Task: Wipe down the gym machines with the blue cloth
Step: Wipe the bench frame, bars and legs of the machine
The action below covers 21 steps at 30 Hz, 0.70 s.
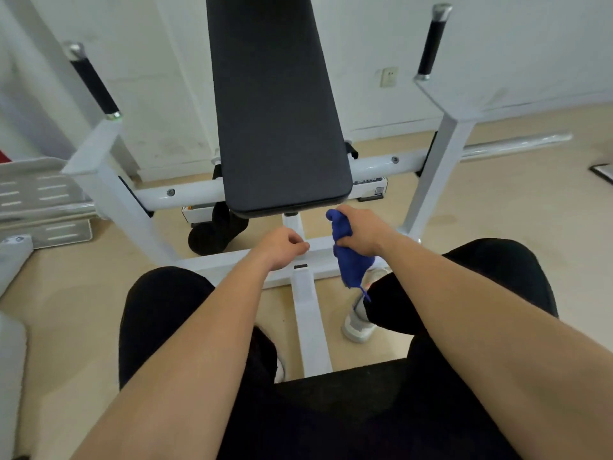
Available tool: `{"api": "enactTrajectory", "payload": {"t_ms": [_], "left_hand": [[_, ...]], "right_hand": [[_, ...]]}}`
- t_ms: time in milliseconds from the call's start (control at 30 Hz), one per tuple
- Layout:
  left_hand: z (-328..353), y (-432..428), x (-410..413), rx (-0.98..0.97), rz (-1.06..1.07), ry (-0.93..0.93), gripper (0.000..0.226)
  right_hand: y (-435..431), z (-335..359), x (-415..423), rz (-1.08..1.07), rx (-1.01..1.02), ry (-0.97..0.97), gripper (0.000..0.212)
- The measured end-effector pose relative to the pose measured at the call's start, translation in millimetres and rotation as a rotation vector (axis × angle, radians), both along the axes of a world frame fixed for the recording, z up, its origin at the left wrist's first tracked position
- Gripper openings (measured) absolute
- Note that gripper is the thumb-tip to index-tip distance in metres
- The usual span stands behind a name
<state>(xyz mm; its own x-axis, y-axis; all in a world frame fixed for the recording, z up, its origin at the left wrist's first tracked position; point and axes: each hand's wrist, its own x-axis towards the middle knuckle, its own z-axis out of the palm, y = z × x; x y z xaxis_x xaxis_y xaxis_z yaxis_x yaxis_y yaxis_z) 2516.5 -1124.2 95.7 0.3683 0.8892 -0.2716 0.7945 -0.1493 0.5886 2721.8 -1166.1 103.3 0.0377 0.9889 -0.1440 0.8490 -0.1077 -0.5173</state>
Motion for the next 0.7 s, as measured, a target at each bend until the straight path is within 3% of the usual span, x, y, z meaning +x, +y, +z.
{"api": "enactTrajectory", "payload": {"t_ms": [200, 433, 700], "left_hand": [[37, 7, 46, 0.086, -0.133, -0.001, 0.018], [37, 9, 96, 0.11, -0.203, -0.023, 0.02], [25, 30, 171, 0.124, -0.235, -0.11, 0.051]], "right_hand": [[-21, 45, 48, -0.093, 0.059, -0.083, 0.056], [-30, 47, 89, -0.155, 0.04, -0.097, 0.056], [-7, 30, 131, -0.185, 0.078, -0.013, 0.061]]}}
